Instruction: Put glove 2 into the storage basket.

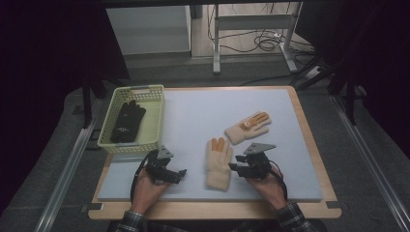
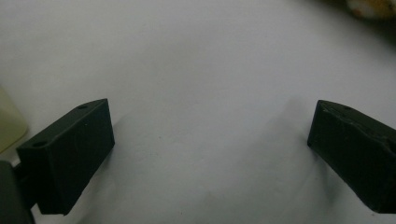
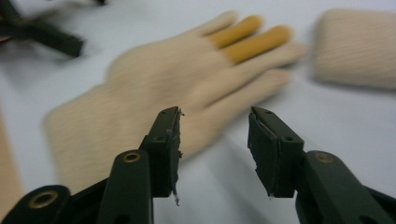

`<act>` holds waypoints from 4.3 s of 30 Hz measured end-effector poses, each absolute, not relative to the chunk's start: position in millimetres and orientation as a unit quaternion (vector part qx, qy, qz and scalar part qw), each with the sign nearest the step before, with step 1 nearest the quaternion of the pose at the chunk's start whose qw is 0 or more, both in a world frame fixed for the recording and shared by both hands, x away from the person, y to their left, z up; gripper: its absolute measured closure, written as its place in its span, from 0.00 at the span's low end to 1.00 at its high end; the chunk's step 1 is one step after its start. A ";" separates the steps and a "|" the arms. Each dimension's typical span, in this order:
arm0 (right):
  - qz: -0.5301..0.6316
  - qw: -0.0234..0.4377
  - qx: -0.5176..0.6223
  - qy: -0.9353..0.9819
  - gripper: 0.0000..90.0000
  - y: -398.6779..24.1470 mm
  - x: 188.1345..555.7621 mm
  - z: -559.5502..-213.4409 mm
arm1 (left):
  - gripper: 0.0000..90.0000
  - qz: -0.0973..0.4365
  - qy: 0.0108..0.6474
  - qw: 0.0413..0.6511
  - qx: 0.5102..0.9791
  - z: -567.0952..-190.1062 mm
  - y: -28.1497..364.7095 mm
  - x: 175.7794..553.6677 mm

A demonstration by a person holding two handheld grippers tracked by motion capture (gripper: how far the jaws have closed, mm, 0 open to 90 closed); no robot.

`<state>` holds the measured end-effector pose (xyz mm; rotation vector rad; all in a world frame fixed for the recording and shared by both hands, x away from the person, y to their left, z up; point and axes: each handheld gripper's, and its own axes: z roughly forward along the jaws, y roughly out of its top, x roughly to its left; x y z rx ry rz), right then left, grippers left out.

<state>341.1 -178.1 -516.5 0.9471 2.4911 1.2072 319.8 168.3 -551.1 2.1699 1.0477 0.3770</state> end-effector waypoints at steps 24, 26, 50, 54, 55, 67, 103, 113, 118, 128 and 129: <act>0.371 0.205 0.437 0.793 0.43 -197.8 462.4 -509.4 | 0.01 0.144 0.404 0.345 0.835 -551.2 168.4 320.0; 0.368 0.209 0.439 0.792 0.40 -195.6 468.5 -511.6 | 0.01 0.145 0.403 0.344 0.835 -551.2 168.4 320.1; 0.372 0.222 0.418 0.798 0.73 -206.7 470.8 -504.9 | 0.01 0.144 0.404 0.345 0.835 -551.3 168.3 320.0; 0.390 0.217 0.392 0.805 0.73 -212.4 460.2 -488.1 | 0.01 0.144 0.404 0.345 0.835 -551.2 168.3 320.1; 0.393 0.212 0.386 0.807 0.73 -213.1 457.2 -484.2 | 0.01 0.144 0.404 0.345 0.835 -551.2 168.3 320.0; 0.430 0.157 0.290 0.840 0.72 -207.9 411.4 -448.2 | 0.01 0.145 0.403 0.344 0.836 -551.2 168.4 320.1; 0.411 0.094 0.181 0.888 0.39 -148.5 367.5 -477.5 | 0.01 0.146 0.404 0.345 0.835 -551.3 168.3 320.0; 0.413 0.092 0.244 0.873 0.81 -185.0 363.3 -489.5 | 0.01 0.145 0.403 0.344 0.835 -551.2 168.3 319.8; 0.408 0.076 0.245 0.876 0.97 -189.7 350.9 -503.1 | 0.01 0.145 0.404 0.344 0.835 -551.2 168.3 319.9; 0.396 0.068 0.230 0.886 0.98 -184.3 326.3 -523.4 | 0.02 0.154 0.414 0.330 0.834 -548.2 177.7 313.4; 0.397 0.066 0.230 0.886 0.98 -184.1 324.8 -524.3 | 0.02 0.156 0.417 0.328 0.833 -548.1 180.4 312.8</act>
